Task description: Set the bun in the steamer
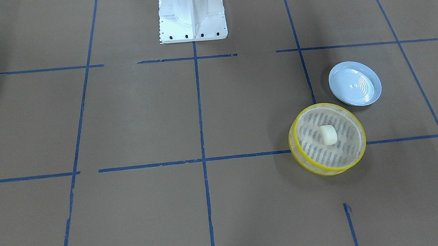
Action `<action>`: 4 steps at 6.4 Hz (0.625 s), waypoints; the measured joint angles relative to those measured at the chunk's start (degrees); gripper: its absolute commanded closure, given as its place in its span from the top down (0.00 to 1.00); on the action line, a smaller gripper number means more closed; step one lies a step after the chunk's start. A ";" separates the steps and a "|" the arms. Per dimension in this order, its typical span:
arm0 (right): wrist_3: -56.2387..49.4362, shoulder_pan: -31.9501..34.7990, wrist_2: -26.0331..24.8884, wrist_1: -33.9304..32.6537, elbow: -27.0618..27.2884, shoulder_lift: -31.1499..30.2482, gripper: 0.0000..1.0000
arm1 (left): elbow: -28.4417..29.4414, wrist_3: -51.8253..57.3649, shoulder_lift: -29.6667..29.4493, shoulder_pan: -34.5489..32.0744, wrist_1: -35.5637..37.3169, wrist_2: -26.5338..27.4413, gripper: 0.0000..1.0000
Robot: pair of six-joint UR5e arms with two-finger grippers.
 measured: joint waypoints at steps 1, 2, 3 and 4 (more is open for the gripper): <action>0.01 0.00 0.00 0.00 0.00 0.00 1.00 | -0.12 0.03 0.07 0.10 0.36 0.07 1.00; 0.00 0.00 0.00 0.00 0.00 0.00 1.00 | -1.34 0.08 0.04 0.22 2.70 0.22 1.00; 0.00 0.00 0.00 0.00 0.00 0.00 1.00 | -2.71 0.12 0.04 0.27 5.27 0.35 1.00; 0.00 0.00 0.00 0.00 0.00 0.00 1.00 | -2.87 0.13 -0.01 0.36 6.75 0.38 1.00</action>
